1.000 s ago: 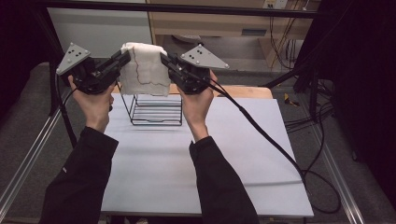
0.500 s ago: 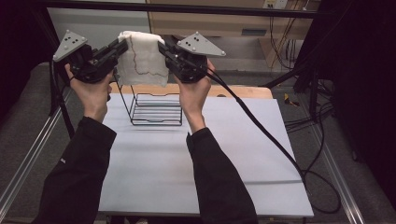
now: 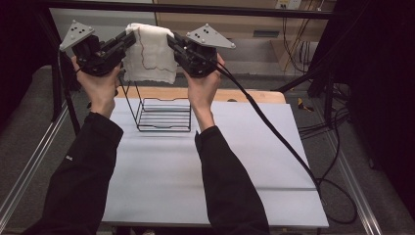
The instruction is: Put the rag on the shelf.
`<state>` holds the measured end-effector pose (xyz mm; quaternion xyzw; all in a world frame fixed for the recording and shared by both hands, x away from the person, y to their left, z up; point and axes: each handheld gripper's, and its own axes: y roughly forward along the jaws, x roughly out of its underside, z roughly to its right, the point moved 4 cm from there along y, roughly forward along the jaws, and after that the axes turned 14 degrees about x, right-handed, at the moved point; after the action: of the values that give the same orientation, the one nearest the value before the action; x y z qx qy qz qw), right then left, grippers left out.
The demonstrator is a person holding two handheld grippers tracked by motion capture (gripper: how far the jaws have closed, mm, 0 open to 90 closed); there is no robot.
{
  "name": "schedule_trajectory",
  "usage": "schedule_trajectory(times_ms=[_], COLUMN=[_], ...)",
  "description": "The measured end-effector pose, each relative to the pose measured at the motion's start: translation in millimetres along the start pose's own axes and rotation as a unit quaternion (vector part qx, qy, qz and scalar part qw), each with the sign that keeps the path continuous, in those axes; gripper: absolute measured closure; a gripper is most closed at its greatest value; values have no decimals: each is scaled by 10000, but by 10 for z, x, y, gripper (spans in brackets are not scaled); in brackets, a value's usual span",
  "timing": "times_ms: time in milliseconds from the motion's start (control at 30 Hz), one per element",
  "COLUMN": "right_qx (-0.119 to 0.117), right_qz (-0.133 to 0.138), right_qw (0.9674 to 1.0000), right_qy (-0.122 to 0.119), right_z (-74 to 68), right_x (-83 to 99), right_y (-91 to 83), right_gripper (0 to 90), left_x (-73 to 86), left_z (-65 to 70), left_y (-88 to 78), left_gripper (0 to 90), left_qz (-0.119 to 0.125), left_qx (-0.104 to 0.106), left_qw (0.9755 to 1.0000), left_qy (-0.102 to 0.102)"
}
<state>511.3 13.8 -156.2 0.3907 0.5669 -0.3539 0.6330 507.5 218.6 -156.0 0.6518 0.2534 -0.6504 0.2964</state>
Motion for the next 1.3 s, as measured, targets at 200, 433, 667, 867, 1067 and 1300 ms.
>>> schedule_trajectory(times_ms=[200,433,667,867,1067,1300], right_qx=[53,83,117,154,167,187], right_qz=[-23,-109,-213,-276,-336,-434], right_qw=[10000,9999,9997,9995,9993,9989], right_qy=[6,30,57,15,16,-28], right_z=[26,43,81,115,136,152], right_x=[9,27,88,134,174,219], right_y=[102,242,362,435,494,552], right_gripper=[813,813,813,812,812,812], left_x=[3,10,57,127,182,240], left_z=[-94,-201,-296,-362,-410,-451], left_y=[80,143,241,292,317,339], left_gripper=[808,808,808,808,808,808], left_qz=[-45,-95,-214,-225,-265,-359], left_qx=[-36,-105,-157,-110,-80,-100], left_qw=[10000,9999,9996,9996,9996,9993], left_qy=[-31,-41,-39,-108,-85,-56])
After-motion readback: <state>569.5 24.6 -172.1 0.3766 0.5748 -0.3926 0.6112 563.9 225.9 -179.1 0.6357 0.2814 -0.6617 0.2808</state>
